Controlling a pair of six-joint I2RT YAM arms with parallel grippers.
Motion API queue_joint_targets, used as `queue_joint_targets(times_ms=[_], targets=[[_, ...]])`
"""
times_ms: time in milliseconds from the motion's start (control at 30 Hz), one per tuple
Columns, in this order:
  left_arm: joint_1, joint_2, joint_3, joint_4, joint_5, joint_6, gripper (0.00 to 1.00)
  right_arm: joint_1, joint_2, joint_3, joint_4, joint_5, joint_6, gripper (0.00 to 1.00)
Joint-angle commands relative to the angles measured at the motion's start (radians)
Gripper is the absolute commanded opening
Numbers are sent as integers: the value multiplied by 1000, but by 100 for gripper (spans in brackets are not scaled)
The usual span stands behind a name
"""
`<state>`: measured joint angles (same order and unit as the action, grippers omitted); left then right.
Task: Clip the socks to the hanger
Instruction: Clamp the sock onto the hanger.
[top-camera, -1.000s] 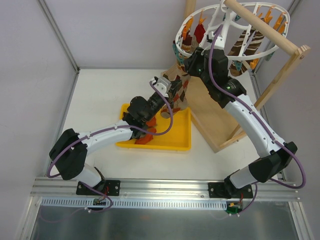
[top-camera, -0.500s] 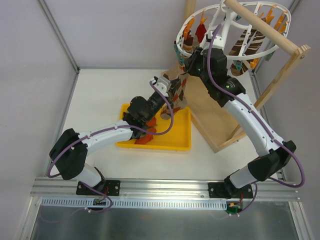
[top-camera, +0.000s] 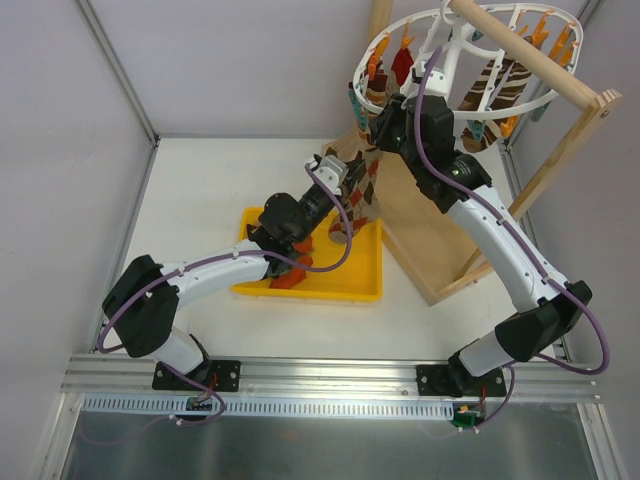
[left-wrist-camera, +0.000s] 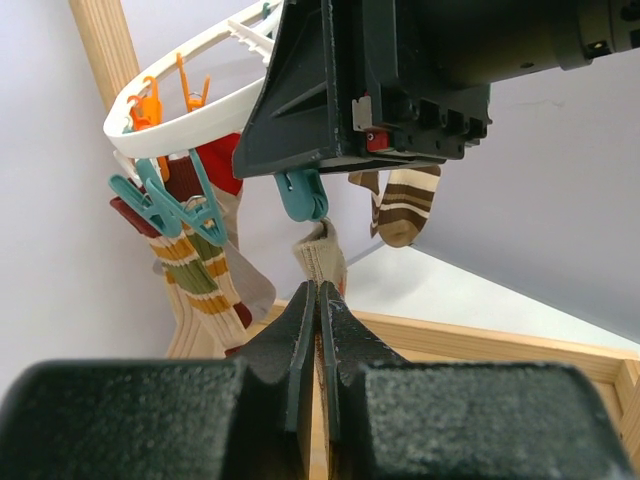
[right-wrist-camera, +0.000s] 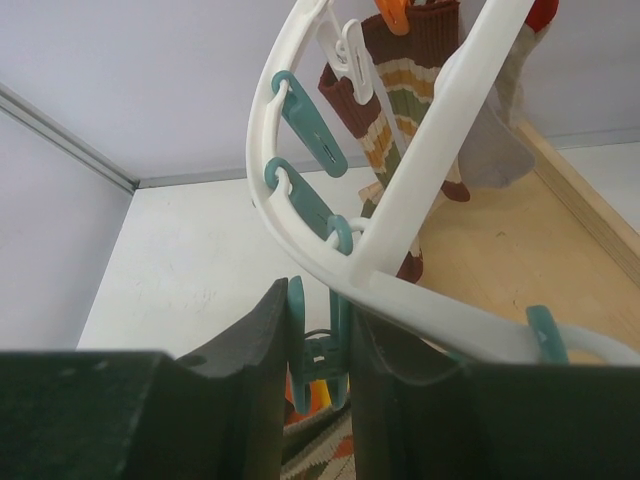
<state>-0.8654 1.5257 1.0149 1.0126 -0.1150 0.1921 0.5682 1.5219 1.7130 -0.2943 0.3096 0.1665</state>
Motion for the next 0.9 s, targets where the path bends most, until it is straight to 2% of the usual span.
queue_joint_targets(times_ms=[0,867], targets=[[-9,-2,42,75,-18,17,0,-2,11,40,-3,19,-25,1],[-12,-16,36,93,-37,40,0,-2,15,48,-16,39,-50,1]])
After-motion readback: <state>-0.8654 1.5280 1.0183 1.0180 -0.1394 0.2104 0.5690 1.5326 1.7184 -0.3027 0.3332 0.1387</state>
